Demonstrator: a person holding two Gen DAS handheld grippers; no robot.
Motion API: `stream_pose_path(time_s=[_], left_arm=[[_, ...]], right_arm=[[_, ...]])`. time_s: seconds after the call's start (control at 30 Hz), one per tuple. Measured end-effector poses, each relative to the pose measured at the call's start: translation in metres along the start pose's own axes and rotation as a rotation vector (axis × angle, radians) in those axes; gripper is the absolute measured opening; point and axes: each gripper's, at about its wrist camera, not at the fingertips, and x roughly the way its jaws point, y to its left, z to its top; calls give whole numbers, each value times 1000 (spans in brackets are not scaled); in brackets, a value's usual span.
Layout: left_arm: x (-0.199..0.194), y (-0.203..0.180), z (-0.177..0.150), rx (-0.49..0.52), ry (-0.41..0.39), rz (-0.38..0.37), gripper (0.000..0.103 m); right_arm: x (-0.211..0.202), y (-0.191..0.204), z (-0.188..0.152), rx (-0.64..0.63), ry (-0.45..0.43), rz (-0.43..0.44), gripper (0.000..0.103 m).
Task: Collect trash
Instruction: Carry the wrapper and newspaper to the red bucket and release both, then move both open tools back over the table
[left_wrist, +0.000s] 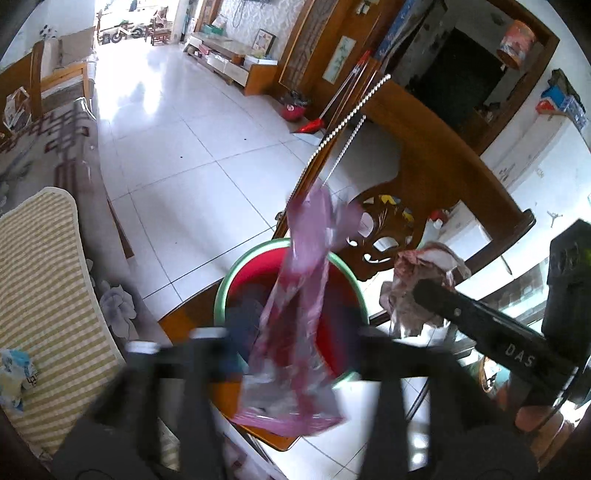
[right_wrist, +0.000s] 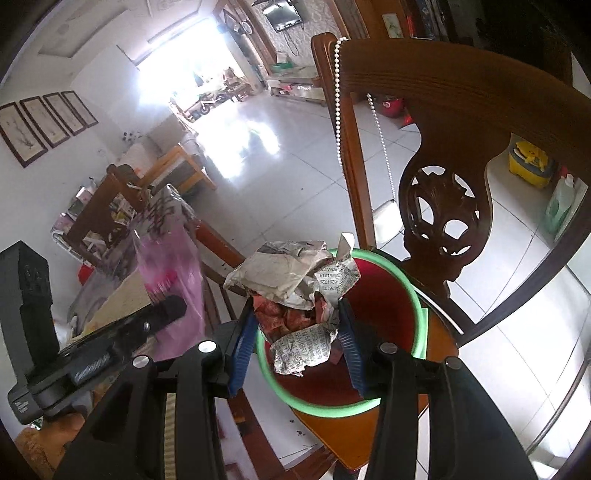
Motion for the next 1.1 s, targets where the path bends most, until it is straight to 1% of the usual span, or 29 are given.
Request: stream_pose_path(time_s=[0.03,0.07,0.1,0.17,0.37,0.53,0.67,0.77,0.9,1.0,1.1], left_arm=[[-2,0,-1,3,-17,-3,70],[-4,0,-1,5,-25,-5,70],[-4,-1,0,7,-23,-6,70],[-9,0,1,5,-22,-11,70],[-38,7,-3,0,-73,-4,70],[-67,14,-10,-10,-115,9,70],[-94,24,-18,-18,-153,23,70],[-117,35,-26,-24,-183,29,70],[-148,55,-41,-40,-226,29,70],[-171,75,-55,-49,-250,32,70],[-192,100,-72,-52,-262,47,70]], right_arm=[[2,-1,1,5,2,-5,58],[2,-1,2,15,3,-11,67],[3,-4,3,30,-5,-21,71],[4,-7,4,49,-13,-32,71],[-2,0,1,43,-22,-34,71],[-10,19,-4,24,-33,-14,71],[-18,43,-11,11,-41,22,71],[-22,69,-17,-20,-42,44,71],[-29,102,-27,-66,-56,55,71],[-36,133,-40,-97,-74,60,72],[-38,162,-58,-107,-73,69,73]])
